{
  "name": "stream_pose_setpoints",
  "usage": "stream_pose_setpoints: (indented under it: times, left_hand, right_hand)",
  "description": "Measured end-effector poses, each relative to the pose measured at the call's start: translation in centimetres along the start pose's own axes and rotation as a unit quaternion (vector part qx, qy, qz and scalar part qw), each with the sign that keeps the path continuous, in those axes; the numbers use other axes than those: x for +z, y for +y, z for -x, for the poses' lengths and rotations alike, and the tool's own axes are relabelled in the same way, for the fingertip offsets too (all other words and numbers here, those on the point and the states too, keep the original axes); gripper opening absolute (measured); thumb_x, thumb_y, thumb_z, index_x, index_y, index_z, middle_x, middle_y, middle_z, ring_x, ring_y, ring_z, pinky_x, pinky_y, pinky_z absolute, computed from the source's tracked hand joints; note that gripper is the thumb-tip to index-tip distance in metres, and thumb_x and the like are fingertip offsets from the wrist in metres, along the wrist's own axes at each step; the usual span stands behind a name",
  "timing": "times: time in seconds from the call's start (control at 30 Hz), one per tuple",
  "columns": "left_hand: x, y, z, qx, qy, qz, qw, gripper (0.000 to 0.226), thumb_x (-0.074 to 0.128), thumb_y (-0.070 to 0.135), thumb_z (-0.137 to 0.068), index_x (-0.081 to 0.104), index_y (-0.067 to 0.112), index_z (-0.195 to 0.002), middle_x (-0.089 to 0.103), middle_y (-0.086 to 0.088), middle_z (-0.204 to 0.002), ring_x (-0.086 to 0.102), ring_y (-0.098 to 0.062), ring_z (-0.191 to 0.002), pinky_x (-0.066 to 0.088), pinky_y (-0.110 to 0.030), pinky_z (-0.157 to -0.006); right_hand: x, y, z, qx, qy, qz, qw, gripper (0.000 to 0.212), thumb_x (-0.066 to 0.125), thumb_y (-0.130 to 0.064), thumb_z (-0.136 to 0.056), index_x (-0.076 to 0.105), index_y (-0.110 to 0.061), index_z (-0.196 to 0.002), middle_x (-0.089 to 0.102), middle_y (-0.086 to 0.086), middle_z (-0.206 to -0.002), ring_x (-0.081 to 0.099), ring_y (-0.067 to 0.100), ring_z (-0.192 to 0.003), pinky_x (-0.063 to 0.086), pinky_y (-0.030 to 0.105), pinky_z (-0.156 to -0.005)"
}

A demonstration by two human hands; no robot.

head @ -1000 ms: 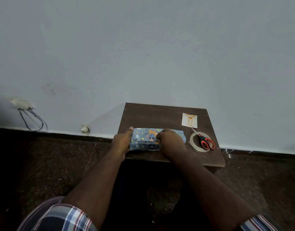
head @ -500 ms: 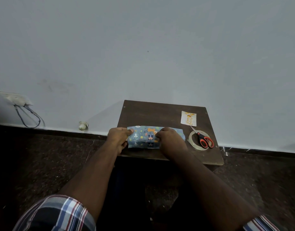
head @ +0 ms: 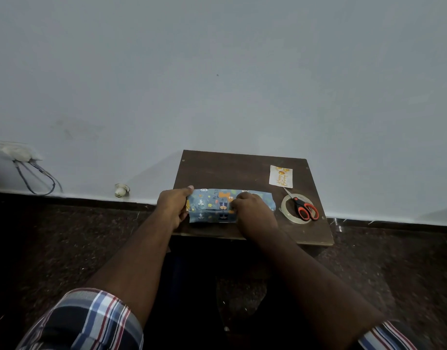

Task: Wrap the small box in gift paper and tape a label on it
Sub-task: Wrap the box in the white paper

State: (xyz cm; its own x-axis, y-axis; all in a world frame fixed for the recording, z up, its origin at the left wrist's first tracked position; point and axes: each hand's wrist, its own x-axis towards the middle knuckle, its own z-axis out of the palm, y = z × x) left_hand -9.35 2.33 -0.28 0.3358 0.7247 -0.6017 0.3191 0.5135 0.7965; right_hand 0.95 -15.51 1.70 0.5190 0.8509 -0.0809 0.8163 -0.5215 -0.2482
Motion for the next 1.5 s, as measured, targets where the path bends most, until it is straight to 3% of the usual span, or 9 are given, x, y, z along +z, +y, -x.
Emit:
stream_pose_setpoints:
  times: [0.1,0.17,0.33,0.43,0.53,0.63,0.83,1.07,1.5]
  left_hand:
    - [0.2,0.1,-0.1,0.024,0.019,-0.001,1.0,0.014,0.078,0.017,-0.086,0.07,0.006,-0.085,0.073,-0.012,-0.089,0.069,-0.026,-0.068,0.056,-0.028,-0.048]
    - [0.2,0.0,-0.2,0.031,0.024,0.004,0.999,0.011,0.079,0.013,-0.084,0.071,0.006,-0.083,0.074,-0.016,-0.091,0.073,-0.031,-0.076,0.063,-0.039,-0.062]
    - [-0.3,-0.4,-0.4,0.128,0.065,-0.088,0.986,0.008,0.077,0.013,-0.084,0.072,0.014,-0.091,0.073,-0.009,-0.101,0.07,-0.027,-0.091,0.059,-0.039,-0.085]
    - [-0.2,-0.5,1.0,0.337,0.102,-0.3,0.887,0.017,0.071,0.016,-0.088,0.073,0.02,-0.105,0.069,0.0,-0.104,0.064,-0.019,-0.096,0.053,-0.035,-0.085]
    - [0.8,-0.7,2.3,0.486,-0.007,-0.462,0.742,0.02,0.067,0.029,-0.089,0.077,0.027,-0.106,0.069,0.004,-0.108,0.06,-0.02,-0.1,0.051,-0.041,-0.086]
    - [1.6,-0.8,2.3,0.456,-0.104,-0.545,0.696,0.03,0.063,0.036,-0.085,0.076,0.027,-0.111,0.069,0.0,-0.111,0.063,-0.026,-0.101,0.052,-0.04,-0.085]
    - [2.1,0.0,2.8,0.415,-0.102,-0.646,0.632,0.033,0.059,0.042,-0.095,0.066,0.038,-0.128,0.058,0.006,-0.127,0.054,-0.022,-0.12,0.043,-0.043,-0.098]
    - [2.5,0.0,4.1,0.441,-0.074,-0.68,0.582,0.032,0.05,0.042,-0.099,0.064,0.038,-0.128,0.056,0.005,-0.12,0.048,-0.02,-0.118,0.036,-0.041,-0.095]
    - [1.0,0.1,3.2,0.421,-0.121,-0.624,0.647,0.032,0.057,0.024,-0.092,0.072,0.041,-0.115,0.058,0.005,-0.108,0.058,-0.023,-0.105,0.05,-0.041,-0.085]
  right_hand:
    - [-0.1,0.0,0.1,0.0,-0.004,-0.01,1.0,0.034,0.063,-0.02,-0.096,0.064,-0.015,-0.13,0.057,0.007,-0.134,0.052,0.025,-0.123,0.05,0.042,-0.101]
    - [0.0,0.0,0.2,0.001,-0.008,-0.011,1.0,0.035,0.061,-0.019,-0.096,0.063,-0.015,-0.131,0.056,0.007,-0.136,0.05,0.025,-0.124,0.049,0.041,-0.102]
    - [0.1,-0.1,0.4,-0.004,-0.015,-0.006,1.0,0.04,0.061,-0.019,-0.096,0.059,-0.016,-0.136,0.053,0.007,-0.14,0.046,0.025,-0.128,0.045,0.039,-0.105]
    - [0.3,-0.1,0.5,-0.008,-0.013,-0.003,1.0,0.04,0.061,-0.019,-0.096,0.058,-0.017,-0.136,0.052,0.006,-0.139,0.045,0.025,-0.129,0.045,0.039,-0.105]
    - [0.6,-0.3,0.9,-0.006,0.001,0.0,1.0,0.039,0.059,-0.016,-0.096,0.058,-0.015,-0.134,0.052,0.007,-0.137,0.045,0.025,-0.128,0.045,0.039,-0.104]
    - [0.8,-0.5,1.2,-0.004,0.018,0.002,1.0,0.035,0.057,-0.014,-0.095,0.059,-0.012,-0.13,0.054,0.008,-0.133,0.047,0.026,-0.125,0.046,0.038,-0.101]
    - [0.9,-0.5,1.5,-0.01,0.038,-0.006,0.999,0.033,0.058,-0.009,-0.092,0.064,-0.01,-0.124,0.059,0.009,-0.128,0.05,0.027,-0.121,0.048,0.038,-0.099]
    - [0.9,0.3,1.8,-0.025,0.027,-0.026,0.999,0.04,0.06,-0.007,-0.092,0.063,-0.012,-0.131,0.055,0.009,-0.141,0.047,0.028,-0.13,0.041,0.037,-0.106]
    - [0.2,1.1,-1.2,0.023,0.066,-0.016,0.997,0.033,0.053,-0.014,-0.097,0.069,-0.018,-0.125,0.054,0.011,-0.118,0.051,0.033,-0.112,0.047,0.038,-0.089]
